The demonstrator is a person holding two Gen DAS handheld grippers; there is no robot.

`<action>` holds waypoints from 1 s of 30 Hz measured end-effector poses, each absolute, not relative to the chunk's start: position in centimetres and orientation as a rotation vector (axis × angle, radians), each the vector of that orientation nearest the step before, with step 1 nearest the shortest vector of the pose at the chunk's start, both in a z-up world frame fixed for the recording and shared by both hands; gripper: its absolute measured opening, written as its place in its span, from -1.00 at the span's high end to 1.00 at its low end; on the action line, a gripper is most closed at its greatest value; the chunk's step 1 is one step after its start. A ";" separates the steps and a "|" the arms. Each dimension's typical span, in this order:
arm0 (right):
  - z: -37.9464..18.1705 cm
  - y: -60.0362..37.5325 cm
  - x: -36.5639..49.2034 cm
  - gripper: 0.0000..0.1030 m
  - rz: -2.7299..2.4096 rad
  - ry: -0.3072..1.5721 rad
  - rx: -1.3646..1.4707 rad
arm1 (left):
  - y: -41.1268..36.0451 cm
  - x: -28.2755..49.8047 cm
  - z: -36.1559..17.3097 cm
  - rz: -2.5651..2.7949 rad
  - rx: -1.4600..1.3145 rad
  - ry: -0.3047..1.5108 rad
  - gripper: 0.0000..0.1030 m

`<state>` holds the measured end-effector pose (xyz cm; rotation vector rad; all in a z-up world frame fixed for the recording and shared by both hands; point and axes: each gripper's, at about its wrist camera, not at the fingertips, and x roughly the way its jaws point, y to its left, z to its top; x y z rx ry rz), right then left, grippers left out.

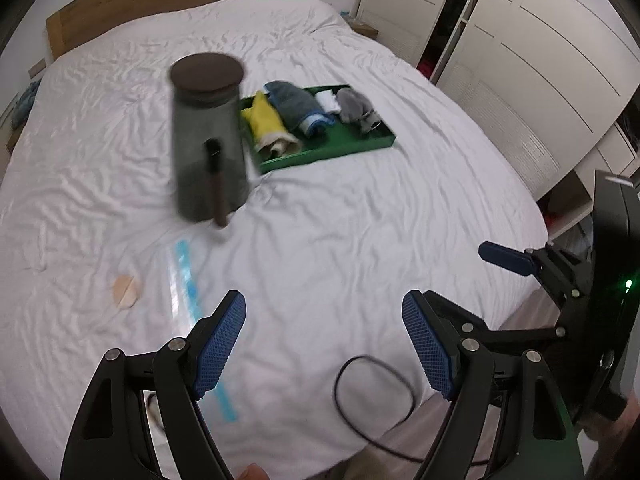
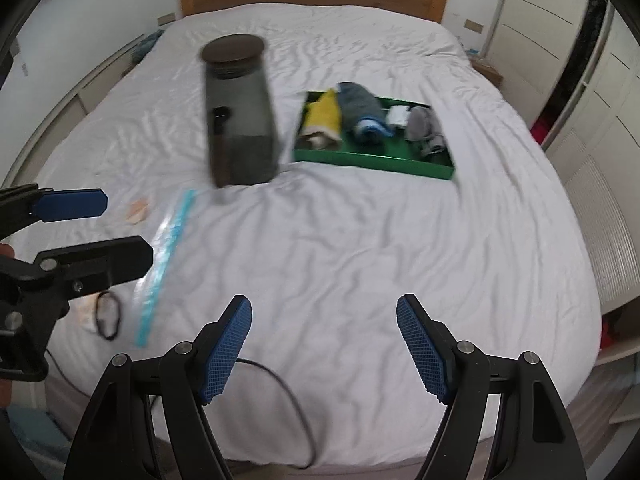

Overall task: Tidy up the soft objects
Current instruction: 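Withdraw both tools from the tray back toward the remaining items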

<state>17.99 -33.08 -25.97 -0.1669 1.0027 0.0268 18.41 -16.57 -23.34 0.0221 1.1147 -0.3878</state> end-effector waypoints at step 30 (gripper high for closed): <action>-30.9 -19.3 21.2 -0.47 0.197 1.078 -0.213 | 5.0 11.1 -29.8 -0.112 0.036 1.258 -0.47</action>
